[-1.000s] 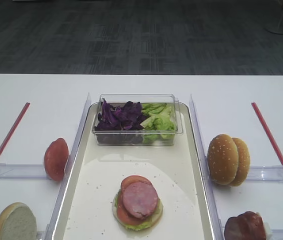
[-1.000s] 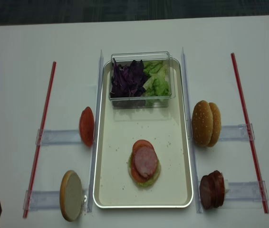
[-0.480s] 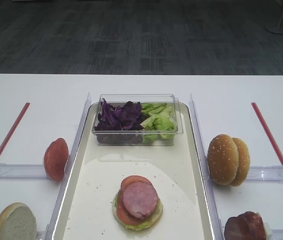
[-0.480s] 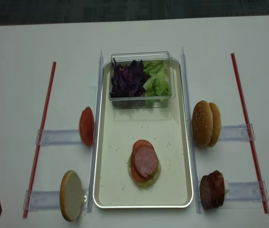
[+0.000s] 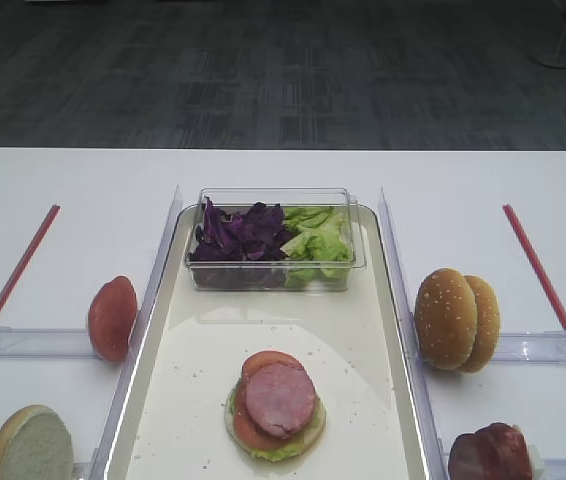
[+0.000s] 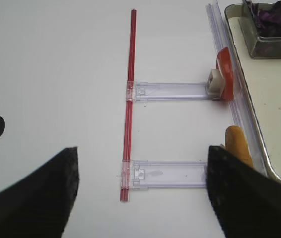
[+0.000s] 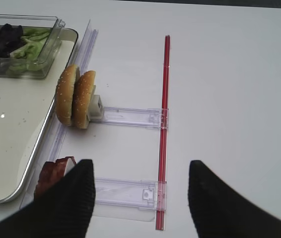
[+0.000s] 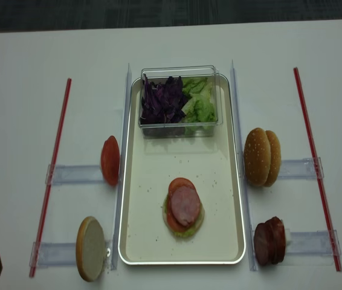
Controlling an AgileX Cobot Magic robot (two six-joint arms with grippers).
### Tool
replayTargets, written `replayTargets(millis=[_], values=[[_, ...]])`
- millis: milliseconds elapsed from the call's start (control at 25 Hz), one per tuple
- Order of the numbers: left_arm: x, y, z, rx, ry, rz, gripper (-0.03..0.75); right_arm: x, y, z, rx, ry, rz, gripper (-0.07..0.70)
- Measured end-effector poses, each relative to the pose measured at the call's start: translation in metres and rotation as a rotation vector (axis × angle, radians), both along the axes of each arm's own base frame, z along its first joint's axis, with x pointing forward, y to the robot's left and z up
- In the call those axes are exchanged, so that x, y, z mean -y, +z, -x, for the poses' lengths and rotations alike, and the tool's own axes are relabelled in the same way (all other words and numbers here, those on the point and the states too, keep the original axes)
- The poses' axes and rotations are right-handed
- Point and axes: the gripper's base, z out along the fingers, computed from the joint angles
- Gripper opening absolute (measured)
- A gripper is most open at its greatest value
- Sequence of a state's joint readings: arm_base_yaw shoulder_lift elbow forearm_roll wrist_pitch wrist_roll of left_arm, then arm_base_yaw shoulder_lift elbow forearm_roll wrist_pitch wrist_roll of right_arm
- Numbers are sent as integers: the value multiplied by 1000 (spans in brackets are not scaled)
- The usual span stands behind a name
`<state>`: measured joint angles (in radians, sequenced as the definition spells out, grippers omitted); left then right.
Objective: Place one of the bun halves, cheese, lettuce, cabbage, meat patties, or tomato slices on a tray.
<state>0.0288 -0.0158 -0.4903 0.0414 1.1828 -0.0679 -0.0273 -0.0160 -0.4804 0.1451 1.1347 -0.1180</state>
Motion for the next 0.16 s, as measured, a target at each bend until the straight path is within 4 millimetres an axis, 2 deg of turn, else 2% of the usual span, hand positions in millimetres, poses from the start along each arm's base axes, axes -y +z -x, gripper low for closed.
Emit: replayTargets(millis=[160], values=[[0, 0, 0, 0, 0, 0, 491, 0, 0, 0, 0, 1, -1, 445]])
